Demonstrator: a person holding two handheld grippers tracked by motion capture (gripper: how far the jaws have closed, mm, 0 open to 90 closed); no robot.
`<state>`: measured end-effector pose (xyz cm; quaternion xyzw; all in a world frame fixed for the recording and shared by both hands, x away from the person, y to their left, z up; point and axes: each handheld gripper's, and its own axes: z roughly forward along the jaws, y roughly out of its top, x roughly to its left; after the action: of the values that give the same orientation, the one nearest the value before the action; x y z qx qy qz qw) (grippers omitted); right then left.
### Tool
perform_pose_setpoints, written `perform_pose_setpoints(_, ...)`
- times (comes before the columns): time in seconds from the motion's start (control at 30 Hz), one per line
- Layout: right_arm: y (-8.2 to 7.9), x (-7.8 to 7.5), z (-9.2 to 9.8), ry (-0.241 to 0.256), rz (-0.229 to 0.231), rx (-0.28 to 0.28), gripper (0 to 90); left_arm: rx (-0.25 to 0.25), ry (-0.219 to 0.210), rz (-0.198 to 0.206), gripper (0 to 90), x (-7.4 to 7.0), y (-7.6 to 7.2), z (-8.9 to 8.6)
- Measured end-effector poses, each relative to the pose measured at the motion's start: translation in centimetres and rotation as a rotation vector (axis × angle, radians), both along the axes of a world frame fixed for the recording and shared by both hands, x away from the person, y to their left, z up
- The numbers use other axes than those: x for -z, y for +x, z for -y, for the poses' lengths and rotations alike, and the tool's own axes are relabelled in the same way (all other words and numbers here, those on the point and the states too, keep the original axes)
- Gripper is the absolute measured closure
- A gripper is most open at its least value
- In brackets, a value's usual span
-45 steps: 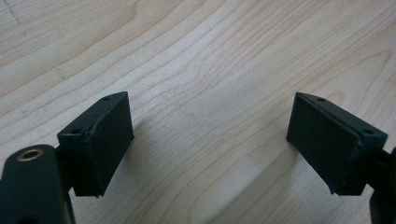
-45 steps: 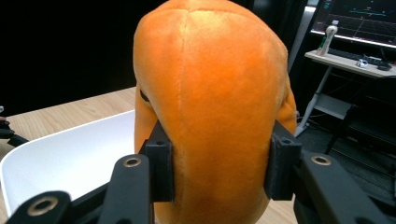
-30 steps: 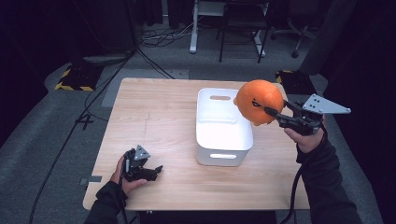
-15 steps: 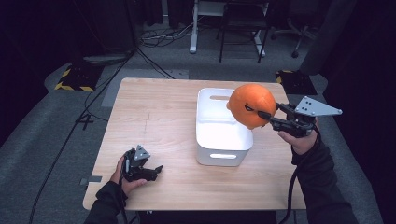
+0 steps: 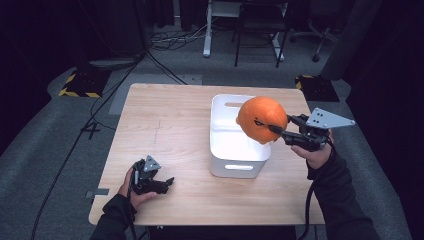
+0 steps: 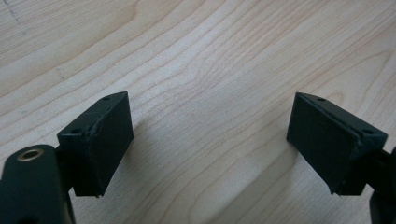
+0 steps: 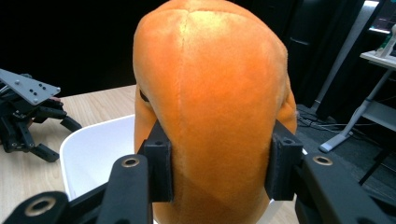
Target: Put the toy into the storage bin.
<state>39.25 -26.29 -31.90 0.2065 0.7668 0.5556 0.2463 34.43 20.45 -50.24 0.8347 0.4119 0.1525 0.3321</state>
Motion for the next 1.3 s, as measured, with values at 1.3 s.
perform_pose_setpoints(1.3,0.8,2.4,-3.7,-0.236,-0.127,-0.151,49.3,0.001,0.0,0.0,14.8,0.0,0.0,0.0)
